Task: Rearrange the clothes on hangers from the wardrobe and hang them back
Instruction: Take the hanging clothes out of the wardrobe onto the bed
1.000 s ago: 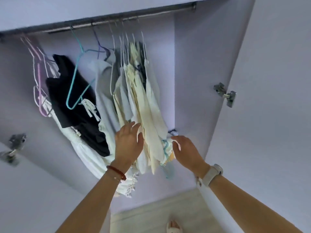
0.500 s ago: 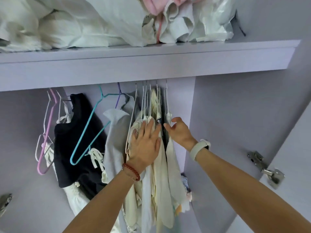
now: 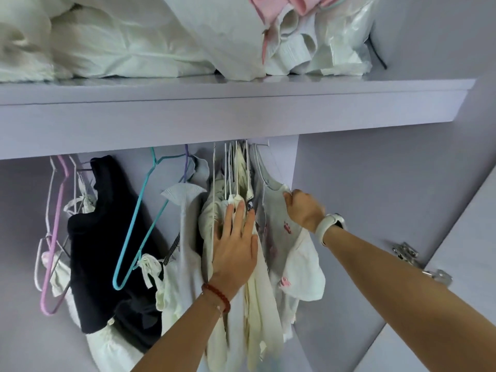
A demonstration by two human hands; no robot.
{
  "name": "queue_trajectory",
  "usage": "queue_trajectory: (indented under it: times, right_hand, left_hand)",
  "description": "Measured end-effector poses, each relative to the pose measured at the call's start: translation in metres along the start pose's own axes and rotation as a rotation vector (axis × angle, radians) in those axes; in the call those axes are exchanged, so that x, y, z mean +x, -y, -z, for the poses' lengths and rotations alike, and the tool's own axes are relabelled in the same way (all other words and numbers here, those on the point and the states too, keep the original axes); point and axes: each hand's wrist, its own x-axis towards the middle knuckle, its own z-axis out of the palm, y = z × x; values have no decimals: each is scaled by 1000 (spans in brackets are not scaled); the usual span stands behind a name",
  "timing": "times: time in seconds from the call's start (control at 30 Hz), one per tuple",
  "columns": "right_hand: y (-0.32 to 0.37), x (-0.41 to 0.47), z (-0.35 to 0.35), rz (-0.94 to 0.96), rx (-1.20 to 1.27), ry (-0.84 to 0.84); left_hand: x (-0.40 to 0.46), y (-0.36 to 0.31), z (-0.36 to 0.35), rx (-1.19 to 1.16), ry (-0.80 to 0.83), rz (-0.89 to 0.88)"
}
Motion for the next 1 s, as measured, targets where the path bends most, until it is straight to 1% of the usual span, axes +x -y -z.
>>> queue_trajectory:
  times: [0.1, 0.2, 0.37, 0.43, 0.57, 0.63, 0.7, 0.8, 0.87, 0.93, 1.0]
  right_hand:
    - [0, -1, 8, -41, 71, -181]
    - [-6, -7, 17, -66, 95, -283]
    - [-41, -47, 14, -87, 145, -364]
    - [-59, -71, 6, -92, 140, -371]
    - [-97, -126, -12, -64, 112, -412]
    - [-115, -156, -19, -30, 59, -417]
    - [-134, -189, -18, -7, -19, -412]
    - [-160, -248, -9, 1, -145, -422]
    - [-175, -292, -2, -16, -199, -419]
    - [-185, -337, 5, -73, -248, -409]
    - [-190, -382, 11, -151, -291, -403]
  left_hand:
    - [0, 3, 1, 12, 8, -4]
    - [1, 6, 1, 37, -2, -28]
    - [1, -5, 1, 41, -11, -48]
    - [-2, -14, 1, 25, -22, -104]
    - [-15, -40, -4, -100, -42, -240]
    - [-23, -58, -9, -192, -38, -286]
    - [-28, -79, -17, -303, 13, -308]
    - [-34, -111, -28, -421, 175, -271]
    - [-45, -131, -36, -472, 262, -280]
    - [-61, -150, -46, -519, 331, -338]
    - [-79, -167, -55, -555, 389, -442]
